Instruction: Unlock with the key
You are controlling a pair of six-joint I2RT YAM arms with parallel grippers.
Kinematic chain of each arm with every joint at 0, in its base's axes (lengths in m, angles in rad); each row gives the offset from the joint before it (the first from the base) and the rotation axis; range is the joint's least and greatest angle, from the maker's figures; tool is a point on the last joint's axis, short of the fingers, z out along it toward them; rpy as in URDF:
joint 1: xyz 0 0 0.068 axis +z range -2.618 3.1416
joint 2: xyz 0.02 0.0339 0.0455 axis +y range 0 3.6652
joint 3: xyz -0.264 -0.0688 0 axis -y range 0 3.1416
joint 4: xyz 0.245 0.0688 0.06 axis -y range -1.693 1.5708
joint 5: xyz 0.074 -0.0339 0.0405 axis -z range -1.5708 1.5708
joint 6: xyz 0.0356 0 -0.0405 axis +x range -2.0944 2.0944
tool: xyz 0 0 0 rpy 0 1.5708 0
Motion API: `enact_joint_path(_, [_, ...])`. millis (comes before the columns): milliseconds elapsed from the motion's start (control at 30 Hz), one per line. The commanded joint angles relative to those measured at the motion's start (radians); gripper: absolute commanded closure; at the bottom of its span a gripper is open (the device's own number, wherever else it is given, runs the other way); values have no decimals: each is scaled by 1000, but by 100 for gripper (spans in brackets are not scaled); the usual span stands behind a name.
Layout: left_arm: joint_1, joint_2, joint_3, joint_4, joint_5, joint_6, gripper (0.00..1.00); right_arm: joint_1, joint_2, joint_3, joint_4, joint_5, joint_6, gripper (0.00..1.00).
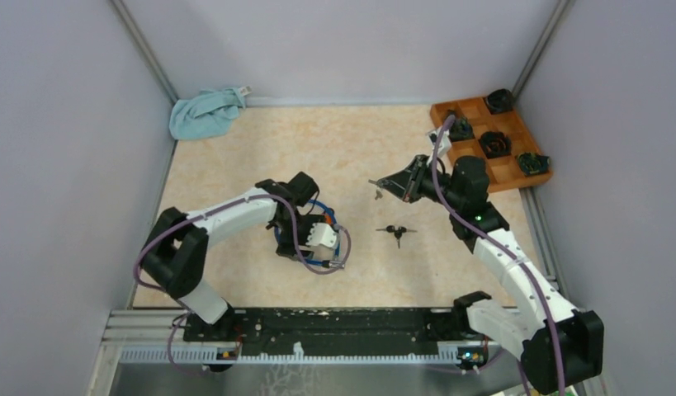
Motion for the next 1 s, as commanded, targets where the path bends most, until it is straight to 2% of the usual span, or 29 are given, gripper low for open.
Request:
enact_joint_path(0, [-16,77,25,9,48,-45,25,-5,-4,76,4,22,-23,100])
enact_joint_path(133, [-30,109,-6,-54,84,-9,33,-5,-8,83,-9,31,-23,100])
enact_joint_path(267, [-56,69,-80,-12,63,-4,33,-4,-12,82,-11,30,-22,100])
enact_joint_path(333, [-63,49,-118,31,44,-23,38,-5,-15,79,-12,31,-21,100])
enact_joint_path(367, [-69,37,-143,73,17,-37,45,-4,-16,78,-12,32,-19,100])
enact_joint_path(467, [-93,12,-201,223,-104,-93,94,-5,-18,77,-13,35,-19,100])
enact_joint_path(500, [-94,9,-191,232,-133,-121,100,-5,-20,77,-16,34,-18,100])
enact_joint_path(600, [-94,-26,-128,175,-177,-180,100,-4,-28,77,-27,32,-18,100])
enact_joint_path(767, [-94,-179,-41,-42,-138,-143,100,-4,-42,56,-14,33,-20,100])
enact_joint_path(967, [-94,-268,72,-294,18,-103,100,22,56,50,102,32,-3,100])
